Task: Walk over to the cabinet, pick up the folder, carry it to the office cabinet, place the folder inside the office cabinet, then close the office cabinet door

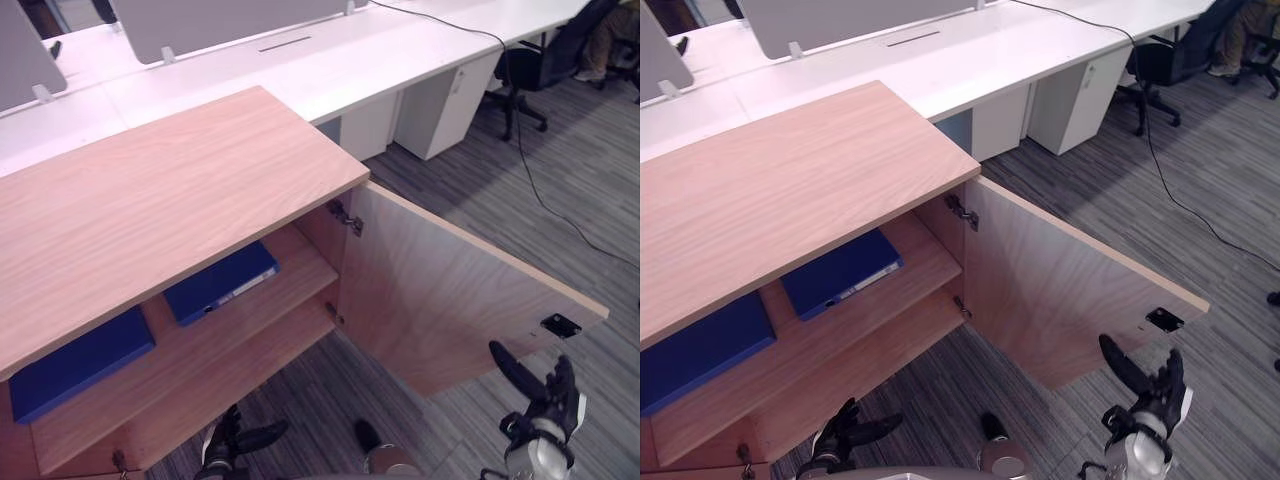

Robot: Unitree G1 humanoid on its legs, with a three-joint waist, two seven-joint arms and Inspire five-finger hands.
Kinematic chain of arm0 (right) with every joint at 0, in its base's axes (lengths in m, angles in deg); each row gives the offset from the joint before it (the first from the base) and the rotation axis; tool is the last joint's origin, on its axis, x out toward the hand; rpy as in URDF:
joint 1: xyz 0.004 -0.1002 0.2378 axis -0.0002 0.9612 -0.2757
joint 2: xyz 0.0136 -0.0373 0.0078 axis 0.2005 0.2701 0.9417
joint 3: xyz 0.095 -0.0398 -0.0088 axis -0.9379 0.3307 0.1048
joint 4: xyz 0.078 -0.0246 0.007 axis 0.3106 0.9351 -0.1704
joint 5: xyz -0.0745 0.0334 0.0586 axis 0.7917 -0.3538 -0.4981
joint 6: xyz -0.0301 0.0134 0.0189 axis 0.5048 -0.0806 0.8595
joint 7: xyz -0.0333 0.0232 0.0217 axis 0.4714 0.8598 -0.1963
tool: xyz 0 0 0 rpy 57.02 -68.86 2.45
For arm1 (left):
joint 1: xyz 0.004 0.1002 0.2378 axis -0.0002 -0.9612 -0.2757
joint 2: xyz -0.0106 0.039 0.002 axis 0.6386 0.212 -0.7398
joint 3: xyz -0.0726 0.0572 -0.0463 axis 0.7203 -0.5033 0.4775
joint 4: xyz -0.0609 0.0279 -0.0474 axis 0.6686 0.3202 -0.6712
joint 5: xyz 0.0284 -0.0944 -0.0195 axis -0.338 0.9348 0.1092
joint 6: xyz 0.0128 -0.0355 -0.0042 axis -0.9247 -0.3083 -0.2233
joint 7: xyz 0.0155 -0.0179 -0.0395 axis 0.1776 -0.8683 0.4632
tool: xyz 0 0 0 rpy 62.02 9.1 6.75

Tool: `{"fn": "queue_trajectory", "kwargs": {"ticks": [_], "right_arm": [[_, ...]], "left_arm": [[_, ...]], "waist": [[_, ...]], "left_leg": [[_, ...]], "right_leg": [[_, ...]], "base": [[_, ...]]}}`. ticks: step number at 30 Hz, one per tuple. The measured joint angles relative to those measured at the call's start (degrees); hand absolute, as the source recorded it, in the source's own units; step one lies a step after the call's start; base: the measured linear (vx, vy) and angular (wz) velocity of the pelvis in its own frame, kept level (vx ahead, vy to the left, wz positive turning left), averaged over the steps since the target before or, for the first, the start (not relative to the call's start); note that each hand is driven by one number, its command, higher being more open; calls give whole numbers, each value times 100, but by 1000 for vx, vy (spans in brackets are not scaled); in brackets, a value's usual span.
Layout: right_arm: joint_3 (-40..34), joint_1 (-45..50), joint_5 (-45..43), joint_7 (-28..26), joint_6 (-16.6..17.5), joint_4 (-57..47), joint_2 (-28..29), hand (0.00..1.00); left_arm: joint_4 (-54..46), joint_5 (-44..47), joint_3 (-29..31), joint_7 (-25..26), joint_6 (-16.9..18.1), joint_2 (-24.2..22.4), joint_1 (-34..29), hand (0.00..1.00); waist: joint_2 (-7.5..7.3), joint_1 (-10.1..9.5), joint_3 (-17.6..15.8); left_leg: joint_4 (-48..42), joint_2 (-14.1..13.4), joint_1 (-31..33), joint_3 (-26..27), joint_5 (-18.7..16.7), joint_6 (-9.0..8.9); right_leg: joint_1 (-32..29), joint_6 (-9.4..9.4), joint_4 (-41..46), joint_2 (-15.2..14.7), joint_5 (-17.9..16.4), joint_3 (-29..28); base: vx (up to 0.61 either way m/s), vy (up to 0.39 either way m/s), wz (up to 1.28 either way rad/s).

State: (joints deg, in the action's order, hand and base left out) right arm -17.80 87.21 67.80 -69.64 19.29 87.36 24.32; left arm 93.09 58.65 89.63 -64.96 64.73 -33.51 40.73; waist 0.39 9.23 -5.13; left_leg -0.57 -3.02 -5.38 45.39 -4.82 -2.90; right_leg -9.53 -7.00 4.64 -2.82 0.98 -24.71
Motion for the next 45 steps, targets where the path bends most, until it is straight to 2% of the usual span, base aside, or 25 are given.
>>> {"fn": "queue_trajectory", "kwargs": {"ticks": [2, 4, 7, 11, 16, 18, 19, 24, 27, 29, 30, 32, 36, 39, 42, 45], "right_arm": [[149, -454, 233, -116, 31, 165, -534, 100], [250, -714, 286, -175, 58, 418, -838, 100], [356, -826, 303, -259, 61, 495, -1000, 100], [488, -814, 314, -270, 59, 413, -995, 100], [793, 22, 358, -242, 57, -1034, -625, 100], [1035, 508, 413, -272, 63, -1609, -410, 100], [1358, 937, 451, -299, 73, -2040, -299, 100], [2408, 2411, 458, -787, 81, -3072, -283, 100], [3191, 2987, 546, -1241, 80, -3398, -634, 100], [3713, 3196, 733, -1717, 52, -3651, -1140, 100], [3777, 3246, 756, -1845, 52, -3756, -1270, 100], [3968, 3455, 731, -2465, 56, -4472, -1752, 100], [3986, 3291, 490, -2822, 235, -5220, -2061, 100], [4199, 2753, 382, -2813, 293, -5121, -2020, 100], [4676, 1893, 429, -2679, 306, -4353, -1566, 100], [4875, 852, 638, -2403, 290, -3068, -927, 100]], "left_arm": [[6, 3, -168, -46, 73, 29, 106, 100], [20, 3, -272, -56, 93, 61, 163, 100], [24, 5, -387, -56, 106, 136, 176, 100], [28, 0, -387, -54, 109, 244, 170, 100], [65, -159, -306, -51, 108, 244, 77, 100], [102, -275, -204, -48, 108, 244, 64, 100], [119, -295, -125, -35, 109, 250, 70, 100], [314, -470, -85, -30, 134, 250, 189, 100], [528, -563, -105, -53, 143, 312, 303, 100], [676, -632, -160, -88, 146, 445, 415, 100], [706, -653, -207, -93, 145, 489, 432, 100], [769, -655, -262, -158, 143, 600, 453, 100], [785, -654, -437, -188, 144, 808, 413, 100], [878, -653, -541, -197, 142, 913, 410, 100], [880, -663, -649, -186, 144, 917, 502, 100], [866, -663, -654, -161, 143, 792, 637, 100]], "waist": [[125, 20, -99], [214, 25, -163], [327, 32, -257], [325, 32, -402], [305, 97, -424], [255, 184, -455], [184, 269, -499], [-8, 353, -581], [-195, 442, -589], [-377, 433, -611], [-406, 427, -609], [-474, 424, -608], [-596, 381, -561], [-686, 303, -499], [-711, 199, -457], [-669, -40, -426]], "left_leg": [[-156, 7, 163, 41, -101, 37], [-270, 15, 262, -11, -174, 48], [-447, 18, 373, -283, -283, 63], [-628, 1, 482, -372, -367, 43], [-1036, -151, 679, -415, -558, 102], [-1182, -235, 686, -434, -637, 107], [-1295, -331, 684, -453, -711, 92], [-1731, -650, 681, -280, -968, 17], [-1928, -783, 675, -222, -1066, -67], [-2005, -829, 657, -232, -1077, -76], [-2016, -829, 658, -238, -1077, -76], [-2049, -820, 653, -294, -1077, -75], [-2054, -796, 632, -464, -1080, -69], [-2052, -774, 713, -743, -1068, -56], [-1945, -678, 896, -1154, -946, 16], [-1760, -529, 1109, -1633, -725, 144]], "right_leg": [[-148, -55, -44, -23, 104, -135], [-225, -84, -48, -44, 127, -179], [-264, -93, -71, -83, 132, -188], [-310, -94, -133, -124, 136, -160], [-261, -109, -301, -113, 273, -174], [-238, -110, -299, -55, 290, -219], [-222, -102, -298, -3, 307, -279], [-186, -82, -297, 204, 396, -482], [-167, -77, -302, 307, 478, -579], [-121, -81, -348, 344, 561, -634], [-117, -82, -362, 346, 580, -647], [-86, -101, -362, 346, 608, -661], [-9, -101, -353, 329, 606, -570], [57, -80, -355, 280, 592, -385], [54, -49, -365, 186, 573, 13], [57, 0, -382, 41, 542, 529]], "base": [[26, -33, -33], [15, -48, -16], [2, -49, -2], [-40, -17, 5], [17, 7, -4], [49, 0, -18], [23, -10, -20], [6, -6, -30], [-8, -2, -20], [-22, 2, -13], [-35, 9, -11], [-13, 5, -3], [1, 24, 11], [49, 16, 31], [45, -1, 60], [44, -14, 93]]}}
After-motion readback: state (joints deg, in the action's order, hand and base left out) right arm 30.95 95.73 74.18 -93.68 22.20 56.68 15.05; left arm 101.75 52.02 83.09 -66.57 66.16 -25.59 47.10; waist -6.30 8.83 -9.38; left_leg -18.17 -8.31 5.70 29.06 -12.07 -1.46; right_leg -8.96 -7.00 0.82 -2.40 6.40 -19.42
